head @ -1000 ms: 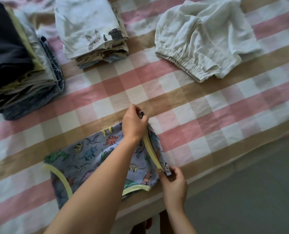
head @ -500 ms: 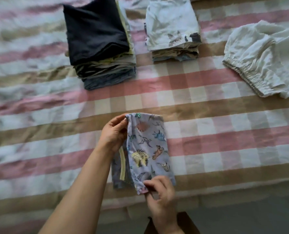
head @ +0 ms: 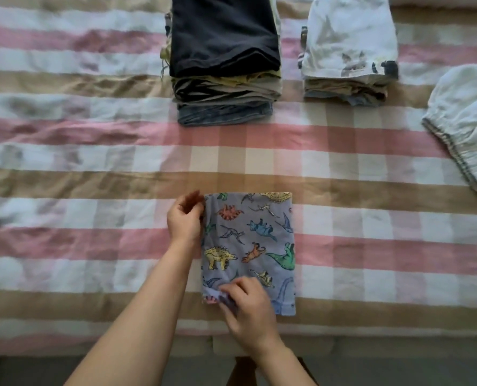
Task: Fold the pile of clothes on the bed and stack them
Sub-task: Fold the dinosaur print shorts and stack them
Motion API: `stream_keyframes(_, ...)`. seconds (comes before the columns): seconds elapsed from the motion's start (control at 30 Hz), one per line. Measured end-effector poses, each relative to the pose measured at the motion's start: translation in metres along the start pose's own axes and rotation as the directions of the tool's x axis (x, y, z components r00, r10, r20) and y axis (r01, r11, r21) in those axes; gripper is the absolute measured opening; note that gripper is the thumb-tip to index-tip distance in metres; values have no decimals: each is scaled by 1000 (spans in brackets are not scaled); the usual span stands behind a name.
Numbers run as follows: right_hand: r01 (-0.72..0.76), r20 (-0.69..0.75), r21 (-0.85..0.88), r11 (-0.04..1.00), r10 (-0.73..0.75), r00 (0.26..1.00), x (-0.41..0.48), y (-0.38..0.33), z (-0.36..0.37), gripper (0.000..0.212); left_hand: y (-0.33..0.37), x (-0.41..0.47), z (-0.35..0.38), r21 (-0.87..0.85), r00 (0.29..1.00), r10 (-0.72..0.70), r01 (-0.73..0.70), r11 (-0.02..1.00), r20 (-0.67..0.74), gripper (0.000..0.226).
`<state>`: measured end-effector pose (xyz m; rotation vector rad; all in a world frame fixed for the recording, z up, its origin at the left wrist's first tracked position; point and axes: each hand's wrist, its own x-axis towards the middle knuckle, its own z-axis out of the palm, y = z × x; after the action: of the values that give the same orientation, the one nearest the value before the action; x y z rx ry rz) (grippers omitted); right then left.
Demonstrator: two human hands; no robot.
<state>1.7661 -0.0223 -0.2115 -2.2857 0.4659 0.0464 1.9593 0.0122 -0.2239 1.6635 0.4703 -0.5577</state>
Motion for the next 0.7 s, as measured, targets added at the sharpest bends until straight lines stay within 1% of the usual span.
stream_keyframes(0.03, -32, -86, 10, 999, 32, 996, -1, 3, -5, 21, -4, -5, -3, 55, 999, 40, -40, 998, -13, 22)
stream_keyframes(0.07, -105, -202, 50, 993, 113, 973, -1, 7, -12, 25, -10, -13, -7, 106, 998, 64, -63, 992, -14, 23)
stream_keyframes(0.1, -211, -304, 108, 971, 235, 923, 1, 12, -19, 27, -17, -22, -10, 158, 997, 73, -71, 985, -5, 23)
stream_keyframes(0.13, -329, -361, 171, 929, 370, 856, 3, 18, -26, 28, -25, -33, -13, 208, 997, 74, -75, 975, 12, 23)
stream_keyframes(0.17, -433, -370, 236, 870, 492, 788, 6, 25, -32, 31, -34, -43, -15, 252, 997, 79, -83, 964, 27, 23)
stream_keyframes(0.2, -511, -345, 307, 803, 594, 727, 9, 32, -36, 35, -43, -53, -17, 292, 996, 87, -94, 952, 36, 20)
stream_keyframes(0.23, -554, -301, 383, 740, 666, 682, 10, 38, -39, 37, -52, -62, -19, 327, 995, 92, -97, 940, 32, 16)
stream_keyframes(0.27, -571, -250, 454, 685, 712, 656, 12, 41, -41, 36, -59, -69, -22, 350, 996, 87, -87, 933, 18, 12)
stream_keyframes(0.3, -577, -205, 501, 645, 736, 645, 12, 43, -42, 33, -66, -75, -24, 353, 998, 69, -65, 933, 2, 9)
stream_keyframes(0.37, -582, -149, 534, 613, 746, 649, 7, 42, -38, 27, -75, -84, -27, 332, 1000, 19, -16, 943, -7, 5)
stream_keyframes(0.47, -575, -60, 596, 561, 745, 664, 2, 39, -34, 16, -73, -90, -28, 253, 997, -69, 58, 966, 34, 8)
stream_keyframes(0.53, -559, 17, 661, 500, 735, 678, 3, 35, -39, 7, -65, -92, -27, 187, 991, -120, 105, 977, 67, 8)
stream_keyframes(0.6, -536, 30, 696, 479, 725, 688, 5, 32, -49, 4, -54, -96, -25, 165, 988, -124, 107, 981, 97, 8)
stream_keyframes(0.7, -480, -6, 721, 499, 697, 717, 5, 26, -80, 2, -31, -111, -16, 128, 992, -46, 31, 991, 120, 9)
